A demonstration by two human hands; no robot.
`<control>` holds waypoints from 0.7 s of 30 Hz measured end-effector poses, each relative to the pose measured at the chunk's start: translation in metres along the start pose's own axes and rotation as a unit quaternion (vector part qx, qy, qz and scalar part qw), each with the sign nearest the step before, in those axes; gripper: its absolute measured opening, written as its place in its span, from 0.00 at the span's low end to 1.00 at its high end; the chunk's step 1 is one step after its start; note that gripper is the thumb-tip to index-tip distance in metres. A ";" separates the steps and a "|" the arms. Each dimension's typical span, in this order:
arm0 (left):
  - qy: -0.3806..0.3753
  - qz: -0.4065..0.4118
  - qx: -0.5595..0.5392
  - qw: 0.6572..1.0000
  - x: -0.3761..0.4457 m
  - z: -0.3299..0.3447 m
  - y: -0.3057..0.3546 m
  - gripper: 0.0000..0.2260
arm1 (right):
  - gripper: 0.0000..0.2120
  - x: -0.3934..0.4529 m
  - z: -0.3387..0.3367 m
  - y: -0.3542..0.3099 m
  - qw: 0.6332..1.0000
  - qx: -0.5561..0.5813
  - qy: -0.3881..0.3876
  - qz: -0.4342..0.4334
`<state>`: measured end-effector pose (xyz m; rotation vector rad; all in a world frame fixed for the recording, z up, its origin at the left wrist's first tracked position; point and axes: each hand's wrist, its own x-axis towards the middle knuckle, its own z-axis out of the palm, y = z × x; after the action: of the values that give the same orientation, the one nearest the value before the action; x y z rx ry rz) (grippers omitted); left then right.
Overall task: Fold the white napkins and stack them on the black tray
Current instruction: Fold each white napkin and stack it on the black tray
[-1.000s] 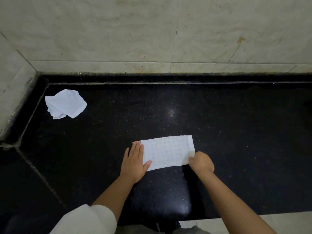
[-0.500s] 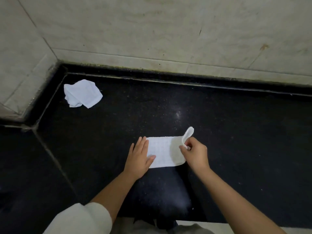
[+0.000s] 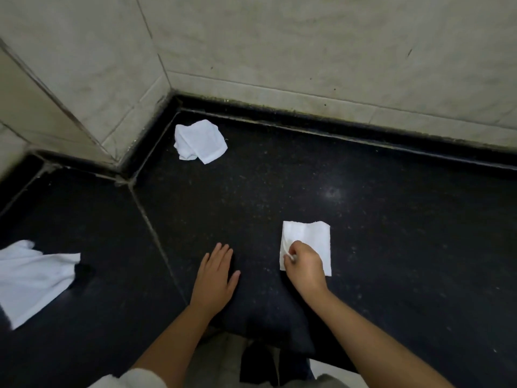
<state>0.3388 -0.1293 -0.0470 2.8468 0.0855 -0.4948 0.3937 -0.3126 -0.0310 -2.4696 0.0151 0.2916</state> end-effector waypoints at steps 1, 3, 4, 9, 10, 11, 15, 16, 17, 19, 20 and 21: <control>0.015 -0.001 -0.004 1.000 -0.001 0.000 0.001 0.27 | 0.16 0.000 0.000 0.001 1.000 -0.004 0.001 -0.001; 0.011 0.002 -0.006 1.000 -0.002 -0.002 0.002 0.24 | 0.10 0.000 0.001 0.001 0.999 -0.029 -0.017 -0.011; 0.002 0.007 0.001 1.000 -0.002 -0.002 0.002 0.23 | 0.06 -0.001 0.002 0.001 0.998 -0.047 -0.033 -0.016; 0.016 0.031 -0.016 0.999 0.002 -0.003 0.004 0.23 | 0.18 -0.009 -0.003 0.007 0.989 -0.090 -0.098 -0.068; 0.017 0.035 -0.049 0.998 0.002 -0.004 0.009 0.24 | 0.21 -0.011 -0.007 0.011 0.987 -0.104 -0.103 -0.073; 0.037 0.037 -0.089 0.995 0.004 -0.006 0.015 0.25 | 0.22 -0.015 -0.012 0.015 0.985 -0.117 -0.093 -0.087; 0.038 0.031 -0.164 0.985 0.034 -0.022 0.050 0.19 | 0.24 -0.022 -0.030 0.043 0.964 -0.237 0.017 -0.122; 0.032 0.030 -0.182 0.982 0.044 -0.025 0.060 0.19 | 0.25 -0.022 -0.034 0.047 0.964 -0.247 0.007 -0.095; 0.027 0.030 -0.199 0.979 0.055 -0.028 0.071 0.18 | 0.24 -0.022 -0.036 0.052 0.964 -0.253 0.005 -0.079; 0.010 0.021 -0.217 0.976 0.074 -0.033 0.089 0.18 | 0.21 -0.022 -0.039 0.058 0.964 -0.258 -0.007 -0.064; -0.003 0.013 -0.219 0.976 0.081 -0.033 0.095 0.18 | 0.19 -0.021 -0.040 0.058 0.964 -0.259 -0.012 -0.060; -0.014 0.007 -0.216 0.976 0.087 -0.034 0.099 0.17 | 0.18 -0.020 -0.038 0.060 0.962 -0.262 -0.011 -0.068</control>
<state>0.4417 -0.2155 -0.0225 2.4134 0.1474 -0.4502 0.3766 -0.3848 -0.0338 -2.9741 -0.2748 0.2910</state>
